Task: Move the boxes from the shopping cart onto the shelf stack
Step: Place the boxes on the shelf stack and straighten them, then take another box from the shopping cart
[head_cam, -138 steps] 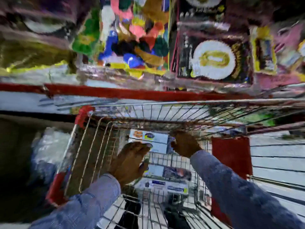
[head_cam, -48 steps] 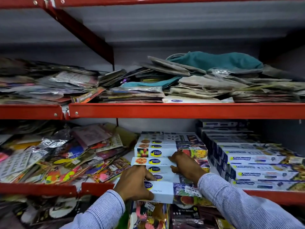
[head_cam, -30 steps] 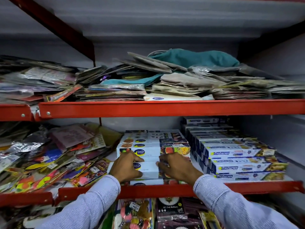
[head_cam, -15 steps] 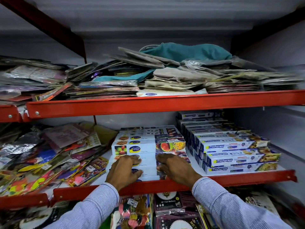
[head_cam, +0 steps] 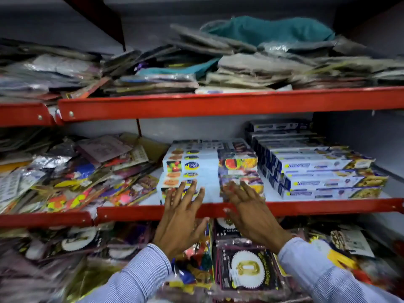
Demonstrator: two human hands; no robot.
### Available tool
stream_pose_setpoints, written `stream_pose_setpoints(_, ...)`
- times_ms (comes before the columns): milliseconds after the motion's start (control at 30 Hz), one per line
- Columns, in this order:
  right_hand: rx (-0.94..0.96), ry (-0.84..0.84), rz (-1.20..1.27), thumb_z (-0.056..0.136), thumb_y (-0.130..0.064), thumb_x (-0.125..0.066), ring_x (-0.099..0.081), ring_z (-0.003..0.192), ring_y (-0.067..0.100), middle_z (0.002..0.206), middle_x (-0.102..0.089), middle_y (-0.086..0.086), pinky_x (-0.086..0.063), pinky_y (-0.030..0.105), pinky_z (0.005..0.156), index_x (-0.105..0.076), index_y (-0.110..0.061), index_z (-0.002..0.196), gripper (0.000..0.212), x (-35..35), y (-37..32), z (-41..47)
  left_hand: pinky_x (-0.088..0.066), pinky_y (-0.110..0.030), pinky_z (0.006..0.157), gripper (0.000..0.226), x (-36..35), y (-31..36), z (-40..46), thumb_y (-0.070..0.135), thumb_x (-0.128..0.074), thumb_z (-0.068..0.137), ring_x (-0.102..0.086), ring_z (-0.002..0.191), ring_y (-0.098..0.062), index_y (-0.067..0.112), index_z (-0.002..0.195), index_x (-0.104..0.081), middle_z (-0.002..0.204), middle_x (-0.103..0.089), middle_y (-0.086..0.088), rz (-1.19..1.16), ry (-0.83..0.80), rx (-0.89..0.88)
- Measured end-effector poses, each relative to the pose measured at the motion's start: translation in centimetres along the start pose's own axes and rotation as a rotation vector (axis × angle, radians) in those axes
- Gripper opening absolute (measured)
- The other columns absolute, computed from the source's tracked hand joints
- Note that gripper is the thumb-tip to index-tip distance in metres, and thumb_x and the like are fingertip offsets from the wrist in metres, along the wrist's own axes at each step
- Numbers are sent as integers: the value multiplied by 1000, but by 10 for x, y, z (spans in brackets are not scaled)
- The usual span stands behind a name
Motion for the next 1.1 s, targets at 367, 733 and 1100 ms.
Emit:
stream_pose_setpoints(367, -159, -157, 133, 91, -45, -39, -24, 144, 36, 156, -34, 8, -27, 54, 115, -33, -19, 146, 61, -106, -36, -180, -32, -59, 110, 74, -75, 45, -206, 50, -56, 83, -30, 141, -38, 27, 149, -32, 160, -24, -14, -176, -385, 182)
stream_pose_setpoints(733, -307, -933, 347, 95, -29, -51, -47, 129, 32, 140, -53, 12, -44, 42, 103, -39, -17, 143, 51, -322, -72, -333, -38, -48, 104, 56, -192, 61, -399, 44, -60, 86, -44, 132, -32, 27, 137, -47, 146, -47, -7, -314, -780, 371)
stream_pose_setpoints(1100, -199, -1276, 232, 90, -21, -59, -49, 124, 36, 143, -43, 17, -47, 45, 98, -33, -9, 143, 60, -441, -87, -399, -51, -40, 87, 34, -248, 69, -438, 27, -52, 88, -55, 112, -35, 15, 117, -64, 127, -59, -15, -312, -923, 3)
Point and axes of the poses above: each hand's wrist, its own z-axis towards the middle knuckle, its own x-axis out of the back of the hand, y = z × x, the point moved 1 cm from there along z, towards the middle knuckle
